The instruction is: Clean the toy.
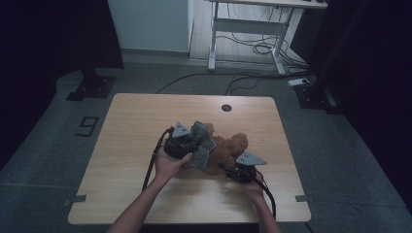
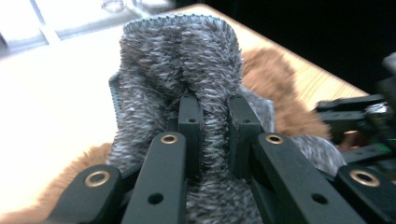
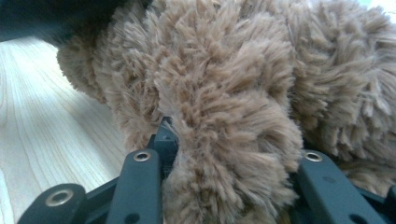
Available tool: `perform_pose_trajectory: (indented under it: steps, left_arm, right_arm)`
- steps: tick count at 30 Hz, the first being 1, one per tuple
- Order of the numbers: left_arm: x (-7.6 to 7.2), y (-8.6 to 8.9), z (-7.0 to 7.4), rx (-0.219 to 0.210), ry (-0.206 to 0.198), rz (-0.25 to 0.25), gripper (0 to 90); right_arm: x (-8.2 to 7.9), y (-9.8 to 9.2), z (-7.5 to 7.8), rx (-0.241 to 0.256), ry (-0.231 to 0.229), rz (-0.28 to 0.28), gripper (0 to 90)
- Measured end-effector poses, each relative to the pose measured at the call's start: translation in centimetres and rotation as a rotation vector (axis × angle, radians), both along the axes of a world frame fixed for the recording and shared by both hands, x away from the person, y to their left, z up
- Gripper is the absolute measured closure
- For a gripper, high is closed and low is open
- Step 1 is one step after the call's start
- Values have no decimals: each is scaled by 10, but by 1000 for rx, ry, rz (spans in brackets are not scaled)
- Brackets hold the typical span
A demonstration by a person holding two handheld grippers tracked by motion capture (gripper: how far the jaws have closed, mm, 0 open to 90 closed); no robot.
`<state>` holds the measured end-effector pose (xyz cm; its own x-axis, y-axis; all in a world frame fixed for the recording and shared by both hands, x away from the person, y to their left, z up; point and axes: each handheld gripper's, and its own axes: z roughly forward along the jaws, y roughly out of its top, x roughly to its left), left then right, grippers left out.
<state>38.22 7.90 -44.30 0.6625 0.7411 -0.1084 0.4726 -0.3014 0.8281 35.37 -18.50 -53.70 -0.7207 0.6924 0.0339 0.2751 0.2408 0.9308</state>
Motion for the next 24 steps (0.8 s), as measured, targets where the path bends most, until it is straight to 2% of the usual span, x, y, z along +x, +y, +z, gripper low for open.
perform_pose_trajectory:
  steps: [1, 2, 4, 5, 6, 10, 15, 19, 24]
  left_arm:
    - [1, 4, -6, -4, 3, 9, 783]
    - [1, 11, -10, -29, 16, 10, 784]
    - [-1, 25, -13, -67, 28, 14, 785]
    - [-3, 31, -13, -69, 25, 21, 786]
    - [-5, 36, -12, -61, 18, 27, 786]
    - [-15, 53, -10, 13, -36, 67, 787]
    - [-16, 74, -10, -6, -22, 116, 788]
    - [-26, 72, -4, -30, -56, 102, 788]
    - [-35, 47, 13, -79, -84, 19, 788]
  right_arm:
    - [-1, 0, 0, -4, -4, 0, 597]
    - [-2, 0, 0, -9, -5, 3, 597]
    - [-3, 1, 0, -14, -9, 11, 597]
    - [-3, 2, 0, -16, -10, 14, 597]
    - [-4, 2, 0, -19, -12, 16, 597]
    - [-5, 3, 0, -25, -16, 17, 595]
    - [-6, 3, 0, -17, -18, 16, 595]
    - [-5, 1, -1, -7, -14, 16, 594]
    - [-4, 0, -2, 6, -7, 15, 594]
